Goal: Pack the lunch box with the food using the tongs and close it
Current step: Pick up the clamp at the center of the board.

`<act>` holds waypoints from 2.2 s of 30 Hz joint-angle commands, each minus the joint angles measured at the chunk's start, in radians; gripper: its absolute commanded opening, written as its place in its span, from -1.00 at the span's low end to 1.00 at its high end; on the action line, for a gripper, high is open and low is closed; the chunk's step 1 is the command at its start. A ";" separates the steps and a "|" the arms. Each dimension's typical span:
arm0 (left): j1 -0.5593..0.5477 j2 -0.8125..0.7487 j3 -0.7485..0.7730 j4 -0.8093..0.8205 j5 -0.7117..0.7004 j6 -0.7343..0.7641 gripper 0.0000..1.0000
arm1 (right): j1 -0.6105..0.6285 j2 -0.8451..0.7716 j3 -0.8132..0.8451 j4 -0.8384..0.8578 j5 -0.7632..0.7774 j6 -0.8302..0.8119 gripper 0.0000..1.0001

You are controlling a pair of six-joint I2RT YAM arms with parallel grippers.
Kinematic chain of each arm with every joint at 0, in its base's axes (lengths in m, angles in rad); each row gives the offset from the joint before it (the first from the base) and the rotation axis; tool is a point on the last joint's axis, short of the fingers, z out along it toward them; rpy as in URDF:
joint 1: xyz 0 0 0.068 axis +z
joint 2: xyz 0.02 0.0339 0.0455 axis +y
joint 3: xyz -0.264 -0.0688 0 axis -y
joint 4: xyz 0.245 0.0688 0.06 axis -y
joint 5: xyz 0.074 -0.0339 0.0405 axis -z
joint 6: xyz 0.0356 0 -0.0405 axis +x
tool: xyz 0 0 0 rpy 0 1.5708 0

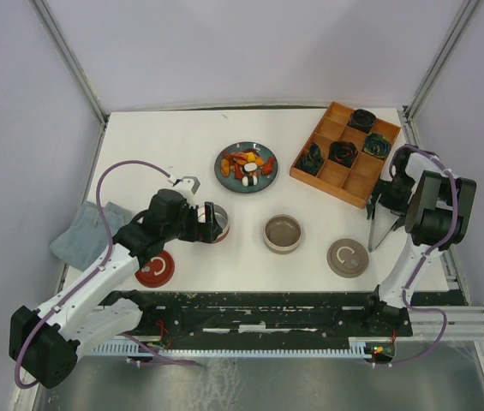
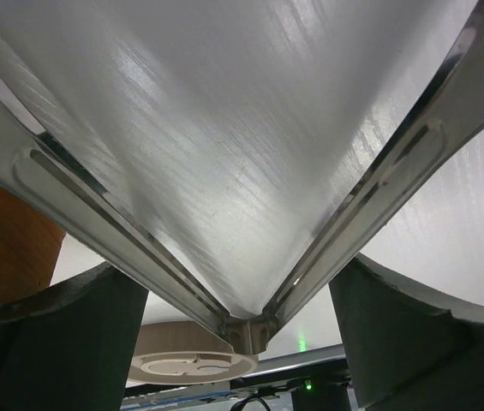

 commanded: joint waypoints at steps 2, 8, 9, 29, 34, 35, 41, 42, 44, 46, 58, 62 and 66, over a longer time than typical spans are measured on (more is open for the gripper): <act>-0.001 -0.005 0.008 0.015 -0.014 0.042 0.98 | 0.001 0.013 -0.030 0.077 0.041 0.015 0.85; 0.000 -0.011 0.006 0.008 -0.025 0.041 0.99 | 0.002 -0.049 -0.142 0.132 0.002 0.042 0.98; 0.000 -0.012 0.006 0.009 -0.026 0.041 0.99 | 0.003 -0.063 -0.161 0.147 0.001 0.049 0.98; -0.001 0.017 0.012 0.015 -0.009 0.047 0.99 | -0.021 -0.009 -0.033 0.109 0.096 0.021 0.91; 0.000 0.024 0.015 0.014 -0.005 0.048 0.99 | -0.023 0.002 -0.064 0.121 0.035 0.019 0.84; -0.001 0.023 0.015 0.014 -0.005 0.048 0.99 | -0.022 -0.004 -0.078 0.130 0.026 0.020 0.82; -0.001 0.011 0.009 0.013 -0.008 0.046 0.98 | -0.022 -0.029 -0.143 0.178 0.033 0.029 0.59; 0.000 0.009 0.009 0.012 -0.009 0.045 0.99 | -0.022 -0.049 -0.155 0.188 0.030 0.032 0.52; -0.001 0.008 0.010 0.013 -0.009 0.045 0.99 | -0.022 -0.110 -0.181 0.203 0.029 0.044 0.46; -0.001 0.006 0.009 0.012 -0.009 0.044 0.99 | -0.023 -0.209 -0.204 0.203 0.062 0.067 0.41; -0.001 -0.006 0.007 0.013 -0.015 0.042 0.99 | -0.023 -0.583 -0.168 0.029 0.119 0.106 0.33; -0.001 -0.005 0.007 0.014 -0.017 0.041 0.99 | -0.021 -0.676 -0.122 -0.040 0.083 0.078 0.32; 0.000 -0.006 0.008 0.014 -0.022 0.041 0.99 | -0.021 -0.753 -0.071 -0.090 0.012 0.053 0.32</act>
